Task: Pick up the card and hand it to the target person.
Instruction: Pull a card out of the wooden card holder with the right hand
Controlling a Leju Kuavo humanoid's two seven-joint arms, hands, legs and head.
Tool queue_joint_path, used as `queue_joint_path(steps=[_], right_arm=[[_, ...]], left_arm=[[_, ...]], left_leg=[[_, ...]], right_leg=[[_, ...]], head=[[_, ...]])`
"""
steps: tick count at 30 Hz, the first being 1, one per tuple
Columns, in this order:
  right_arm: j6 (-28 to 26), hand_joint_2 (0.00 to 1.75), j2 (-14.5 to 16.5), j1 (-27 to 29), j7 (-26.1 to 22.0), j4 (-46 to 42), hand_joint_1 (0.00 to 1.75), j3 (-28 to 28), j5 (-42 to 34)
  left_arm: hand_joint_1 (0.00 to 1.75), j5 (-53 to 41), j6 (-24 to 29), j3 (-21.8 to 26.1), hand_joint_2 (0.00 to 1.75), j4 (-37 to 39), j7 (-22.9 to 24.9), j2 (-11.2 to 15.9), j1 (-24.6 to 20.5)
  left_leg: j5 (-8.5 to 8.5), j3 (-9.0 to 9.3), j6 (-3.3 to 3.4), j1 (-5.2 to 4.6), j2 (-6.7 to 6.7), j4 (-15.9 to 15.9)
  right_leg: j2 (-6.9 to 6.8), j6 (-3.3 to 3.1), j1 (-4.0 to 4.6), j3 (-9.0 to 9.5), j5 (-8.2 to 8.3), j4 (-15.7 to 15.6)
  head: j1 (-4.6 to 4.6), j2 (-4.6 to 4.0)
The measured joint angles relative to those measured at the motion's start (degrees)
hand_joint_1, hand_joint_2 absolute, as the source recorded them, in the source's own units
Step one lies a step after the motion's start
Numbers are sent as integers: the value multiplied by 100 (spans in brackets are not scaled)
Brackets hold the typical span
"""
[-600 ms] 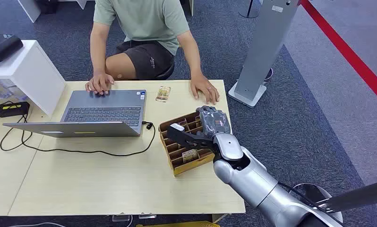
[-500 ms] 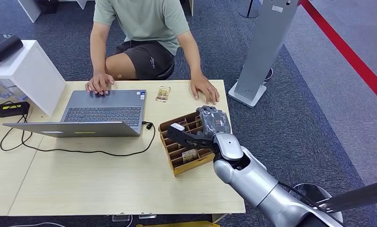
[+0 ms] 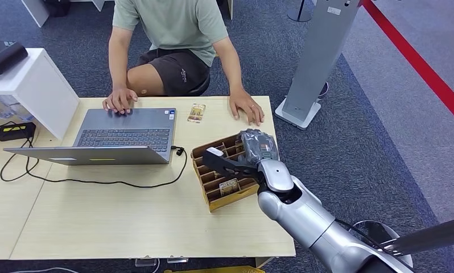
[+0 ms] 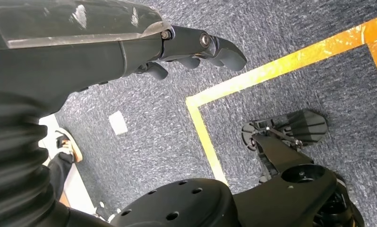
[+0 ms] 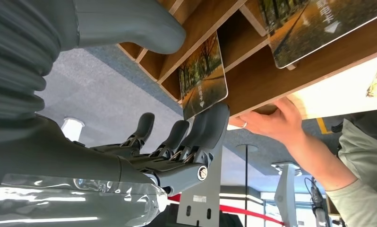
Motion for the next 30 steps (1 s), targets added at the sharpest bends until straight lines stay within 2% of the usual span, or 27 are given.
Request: queue_joint_path(steps=[3, 10, 20, 22, 26, 30], right_arm=[[-19, 175, -8, 5, -15, 16, 106, -11, -26], [-14, 175, -22, 66, -21, 69, 96, -14, -35], [19, 175, -22, 73, -69, 137, 103, -13, -66], [20, 175, -22, 73, -74, 150, 113, -13, -71], [20, 175, -25, 72, -76, 158, 155, -14, -78], [17, 175, -26, 67, -76, 156, 172, -14, -80]], left_arm=[[0, -2, -11, -2, 175, 0, 8, 0, -12], [0, 9, -11, -26, 175, 0, 8, 0, -14], [0, 51, -8, -30, 175, 0, 8, 0, -10], [0, 49, -9, -33, 175, 0, 8, 0, -11], [0, 30, -13, -42, 175, 0, 8, 0, -13], [0, 25, -24, -52, 175, 0, 8, 0, -14]], left_leg=[[0, 1, 0, 0, 0, 0], [0, 0, 0, 0, 0, 0], [0, -1, 0, 0, 0, 0], [0, -1, 0, 0, 0, 0], [0, -1, 0, 0, 0, 0], [0, 0, 0, 0, 0, 0]], right_leg=[[0, 0, 0, 1, 0, 0], [0, 0, 0, 1, 0, 0], [0, 0, 0, 1, 0, 1], [0, 0, 0, 1, 0, 0], [0, 0, 0, 0, 0, 0], [0, 0, 0, 0, 0, 0]], head=[[1, 0], [0, 0], [1, 0], [1, 0], [2, 0], [2, 0]])
